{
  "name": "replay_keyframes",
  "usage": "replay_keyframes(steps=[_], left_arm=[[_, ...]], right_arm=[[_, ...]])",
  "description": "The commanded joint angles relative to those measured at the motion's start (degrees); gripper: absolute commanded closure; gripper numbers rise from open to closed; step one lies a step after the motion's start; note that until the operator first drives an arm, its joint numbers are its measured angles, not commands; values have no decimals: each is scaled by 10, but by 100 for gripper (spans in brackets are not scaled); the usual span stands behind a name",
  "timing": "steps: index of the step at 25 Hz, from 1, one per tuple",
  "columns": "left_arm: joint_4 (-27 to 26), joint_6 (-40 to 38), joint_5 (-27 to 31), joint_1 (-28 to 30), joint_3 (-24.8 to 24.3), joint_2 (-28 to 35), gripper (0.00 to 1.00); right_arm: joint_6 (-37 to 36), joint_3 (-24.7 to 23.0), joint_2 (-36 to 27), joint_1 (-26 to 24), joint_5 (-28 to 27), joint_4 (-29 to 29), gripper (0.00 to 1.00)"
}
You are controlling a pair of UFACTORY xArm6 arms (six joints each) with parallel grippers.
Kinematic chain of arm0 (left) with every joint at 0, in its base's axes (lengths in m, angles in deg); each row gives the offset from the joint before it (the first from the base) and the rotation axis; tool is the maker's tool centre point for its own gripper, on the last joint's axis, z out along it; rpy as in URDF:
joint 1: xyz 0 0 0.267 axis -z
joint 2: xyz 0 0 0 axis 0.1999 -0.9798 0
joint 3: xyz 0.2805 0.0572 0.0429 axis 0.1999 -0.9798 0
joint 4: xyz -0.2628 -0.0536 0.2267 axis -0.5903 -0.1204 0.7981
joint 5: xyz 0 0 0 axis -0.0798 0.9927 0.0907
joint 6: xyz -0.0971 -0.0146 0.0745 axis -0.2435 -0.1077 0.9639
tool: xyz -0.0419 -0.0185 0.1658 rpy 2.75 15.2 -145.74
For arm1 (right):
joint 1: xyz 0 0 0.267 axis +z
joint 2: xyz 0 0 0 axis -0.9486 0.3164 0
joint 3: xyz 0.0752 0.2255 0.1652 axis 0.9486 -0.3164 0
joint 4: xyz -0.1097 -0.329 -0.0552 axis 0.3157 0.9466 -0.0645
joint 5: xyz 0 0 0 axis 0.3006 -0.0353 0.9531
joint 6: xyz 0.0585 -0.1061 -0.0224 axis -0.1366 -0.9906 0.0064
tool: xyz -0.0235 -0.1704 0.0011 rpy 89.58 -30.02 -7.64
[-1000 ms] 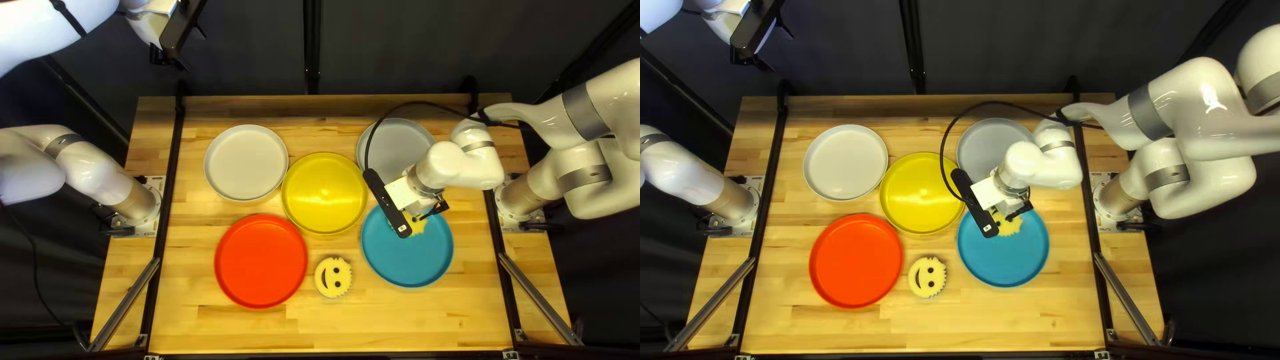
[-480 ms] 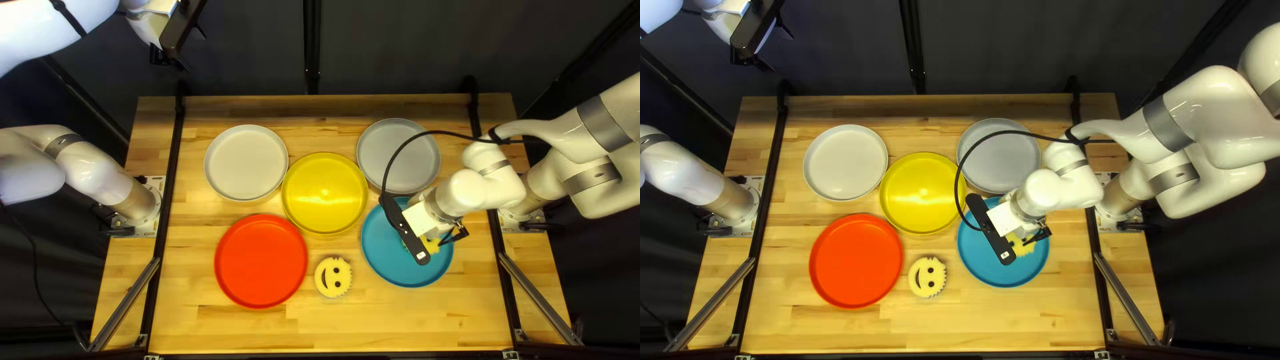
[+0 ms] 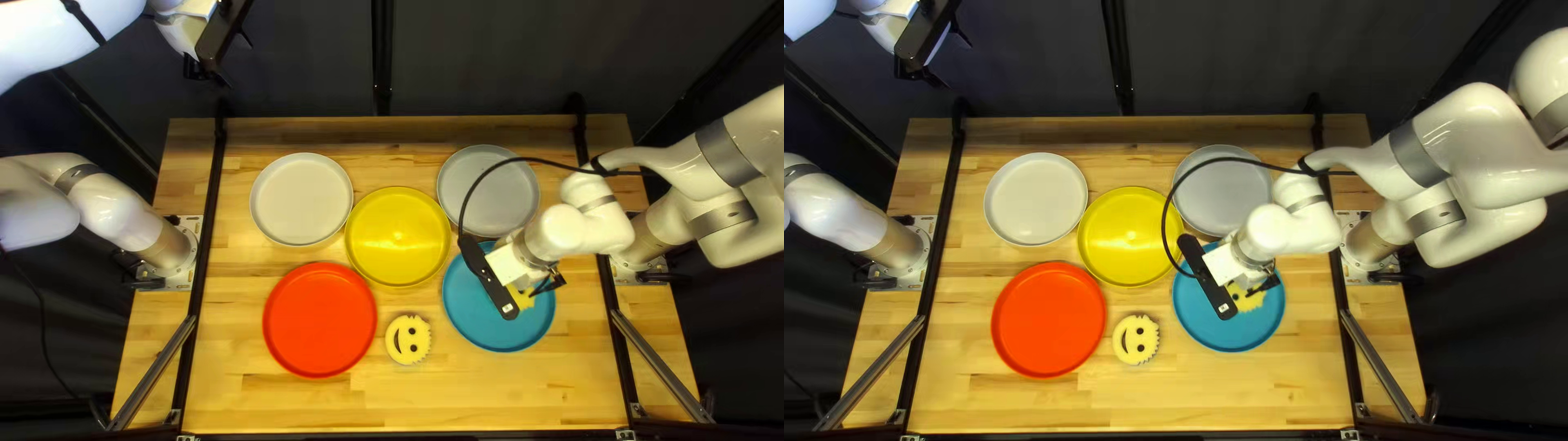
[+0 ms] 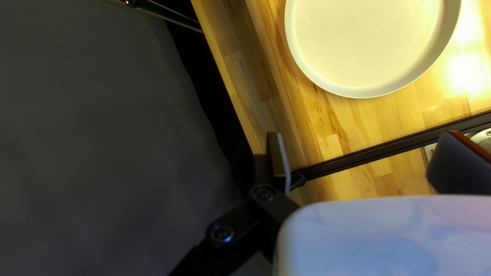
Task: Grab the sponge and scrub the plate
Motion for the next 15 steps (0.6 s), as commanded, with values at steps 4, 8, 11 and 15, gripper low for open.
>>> replay_keyframes(steps=[4, 8, 11, 15], left_arm=[[0, 0, 0, 0, 0, 0, 0], [0, 0, 0, 0, 0, 0, 0], [0, 0, 0, 0, 0, 0, 0], [0, 0, 0, 0, 0, 0, 0]], right_arm=[[13, 31, 21, 1, -6, 16, 100], [49, 22, 17, 31, -4, 28, 100], [77, 17, 16, 57, -3, 35, 100], [114, 6, 11, 93, -2, 40, 100]])
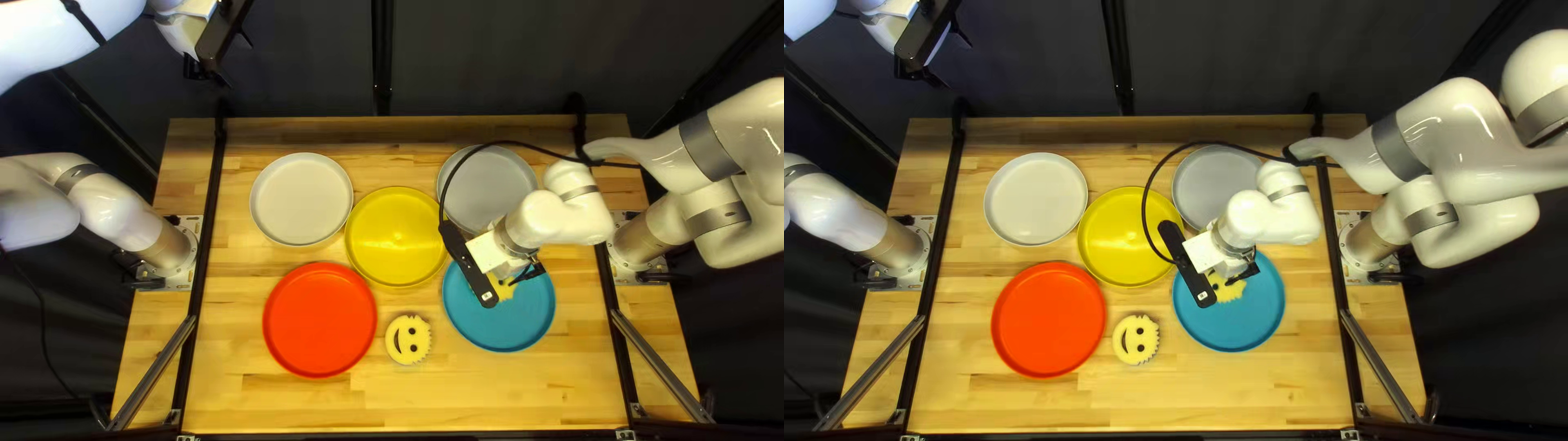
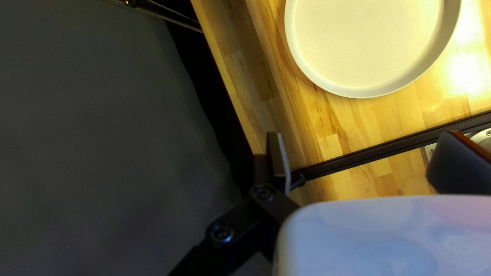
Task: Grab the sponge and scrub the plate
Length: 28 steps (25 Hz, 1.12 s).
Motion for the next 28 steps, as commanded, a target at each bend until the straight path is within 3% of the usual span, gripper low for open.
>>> replay_keyframes(steps=[1, 8, 13, 19, 28], left_arm=[[0, 0, 0, 0, 0, 0, 0], [0, 0, 0, 0, 0, 0, 0], [0, 0, 0, 0, 0, 0, 0], [0, 0, 0, 0, 0, 0, 0], [0, 0, 0, 0, 0, 0, 0]], right_arm=[[32, -8, -2, 30, 3, 4, 100], [28, 11, 19, 26, 9, -11, 100], [-4, 27, 9, -16, -12, -17, 100], [-55, 69, 43, -79, -22, -30, 100], [-2, 105, 83, -45, -33, -17, 100]])
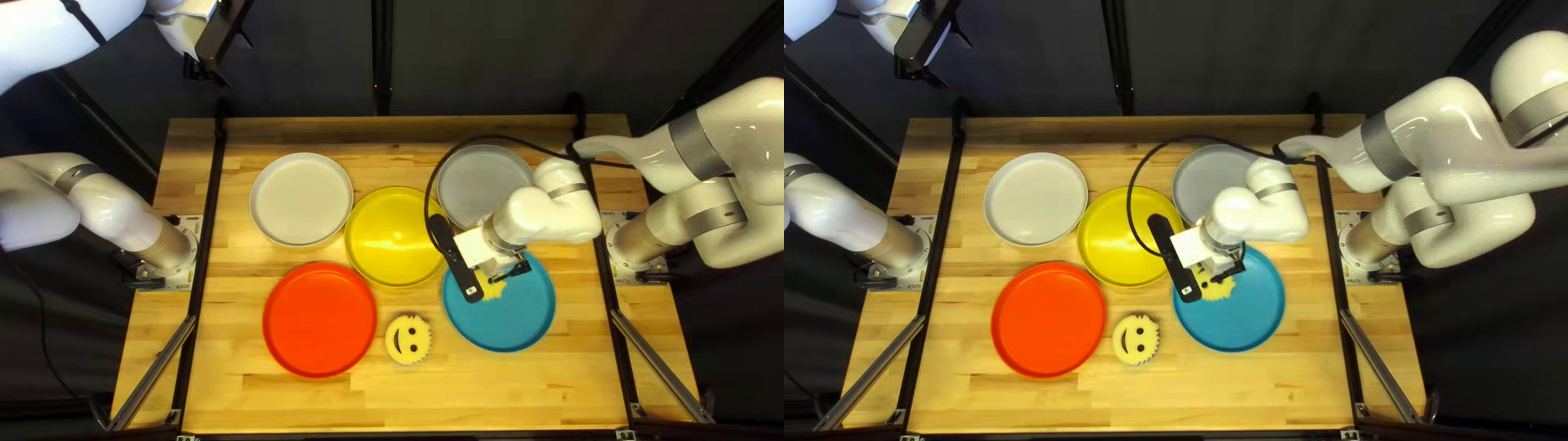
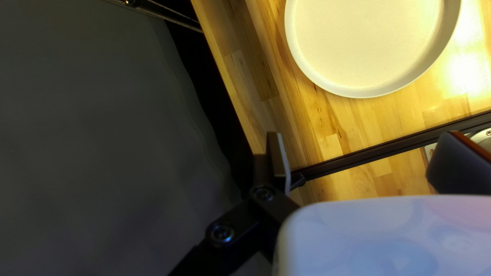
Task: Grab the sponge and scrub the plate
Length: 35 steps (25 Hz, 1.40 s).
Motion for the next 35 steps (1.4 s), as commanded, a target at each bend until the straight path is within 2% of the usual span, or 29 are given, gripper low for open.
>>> replay_keyframes(steps=[1, 9, 12, 26, 35], left_arm=[[0, 0, 0, 0, 0, 0, 0], [0, 0, 0, 0, 0, 0, 0], [0, 0, 0, 0, 0, 0, 0], [0, 0, 0, 0, 0, 0, 0], [0, 0, 0, 0, 0, 0, 0]], right_arm=[[36, 13, 18, 33, -1, 9, 100], [84, 43, 46, 94, -18, -12, 100], [86, 52, 54, 96, -25, -14, 100], [-12, 26, 49, -24, -17, -29, 100], [7, -10, -3, -34, -38, -27, 100]])
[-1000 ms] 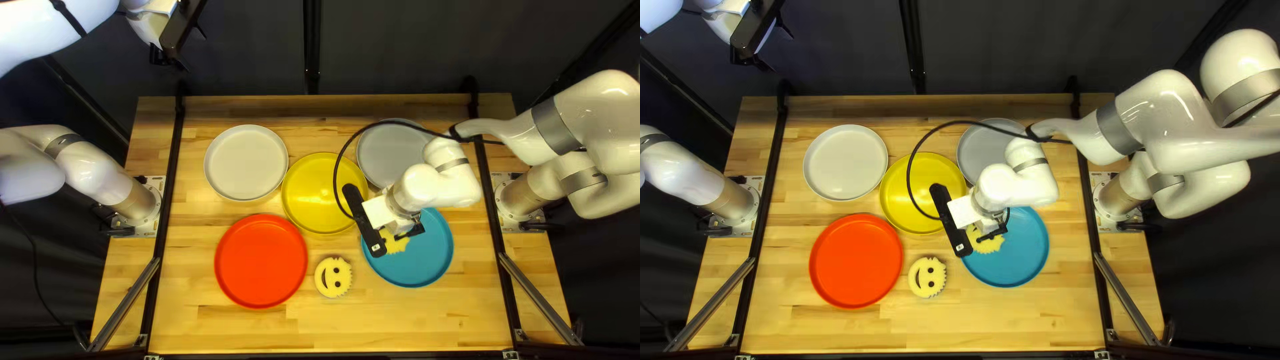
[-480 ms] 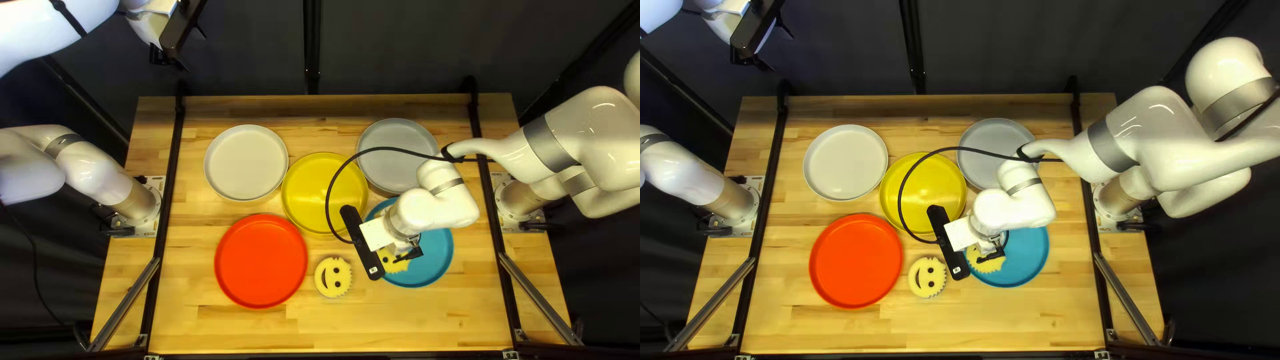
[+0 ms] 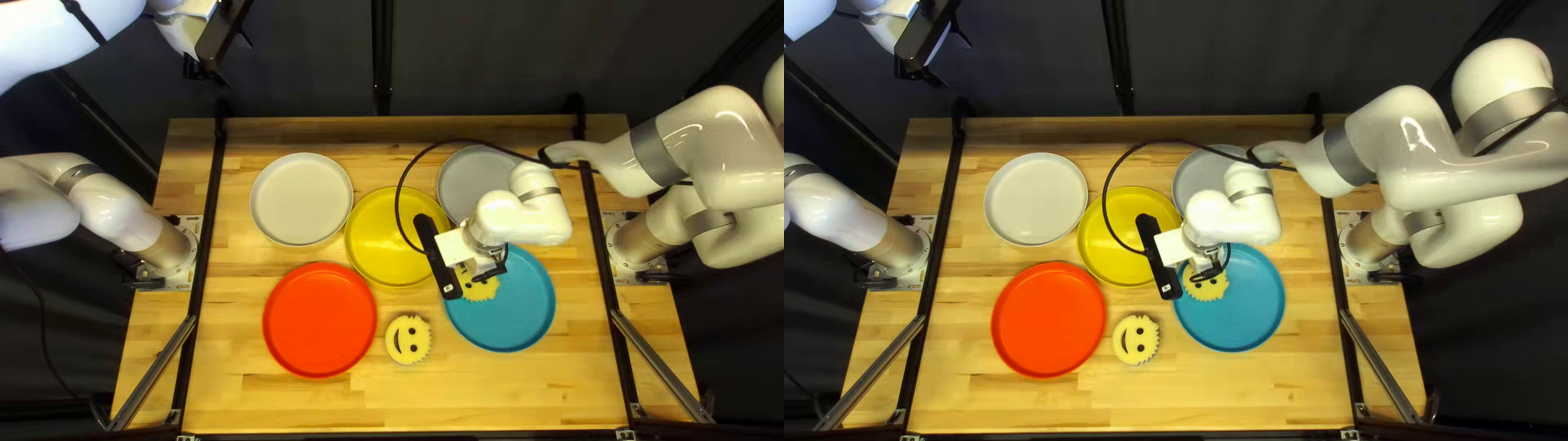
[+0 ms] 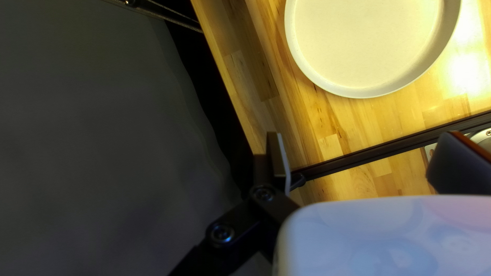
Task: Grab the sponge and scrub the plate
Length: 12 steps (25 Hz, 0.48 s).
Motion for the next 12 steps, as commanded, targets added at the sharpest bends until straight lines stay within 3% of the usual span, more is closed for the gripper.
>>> replay_keyframes(steps=[1, 12], left_arm=[[0, 0, 0, 0, 0, 0, 0], [0, 0, 0, 0, 0, 0, 0]], right_arm=[[24, -7, -10, 16, -4, 4, 100], [123, 28, 22, 119, -4, 36, 100]])
